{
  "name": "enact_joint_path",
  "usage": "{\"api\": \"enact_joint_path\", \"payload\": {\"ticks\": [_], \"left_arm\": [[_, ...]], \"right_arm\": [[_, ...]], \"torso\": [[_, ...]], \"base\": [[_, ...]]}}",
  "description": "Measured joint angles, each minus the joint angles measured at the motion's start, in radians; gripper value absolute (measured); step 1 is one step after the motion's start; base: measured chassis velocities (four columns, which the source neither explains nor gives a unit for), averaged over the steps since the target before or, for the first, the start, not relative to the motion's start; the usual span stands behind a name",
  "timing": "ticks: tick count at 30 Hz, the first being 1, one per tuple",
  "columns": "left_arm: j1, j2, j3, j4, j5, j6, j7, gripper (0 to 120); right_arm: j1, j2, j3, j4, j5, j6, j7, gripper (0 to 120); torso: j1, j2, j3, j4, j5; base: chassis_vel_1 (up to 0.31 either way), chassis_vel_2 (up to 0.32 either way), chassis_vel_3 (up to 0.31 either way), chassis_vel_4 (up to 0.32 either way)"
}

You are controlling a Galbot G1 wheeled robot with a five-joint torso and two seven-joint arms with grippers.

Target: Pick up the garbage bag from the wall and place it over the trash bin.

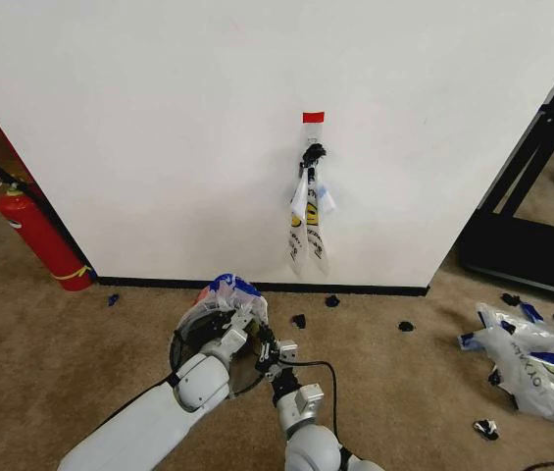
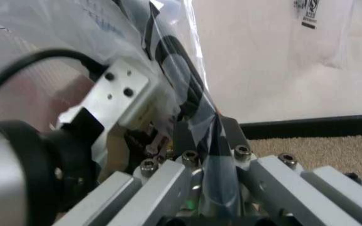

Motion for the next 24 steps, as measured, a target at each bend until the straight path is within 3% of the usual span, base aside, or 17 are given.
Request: {"api": "enact_joint_path", "payload": {"ticks": [10, 24], "left_arm": [[0.005, 0.031, -0.009, 0.008, -0.001, -0.001, 0.005, 0], [0.04, 0.026, 0.025, -0.125, -0.005, 0.02, 0.006, 0]], "right_arm": [[0.0, -0.02, 0.004, 0.018, -0.009, -0.003, -0.007, 0], [0.006, 0.002, 0.021, 0.007, 0.026, 0.017, -0.019, 0]], "torso": [[0.0, 0.0, 0.0, 0.0001, 0.0], [0.0, 0.0, 0.0, -0.0001, 0.0]], "base": [[0.0, 0.0, 0.0, 0.0], [0.0, 0.0, 0.0, 0.0]]}}
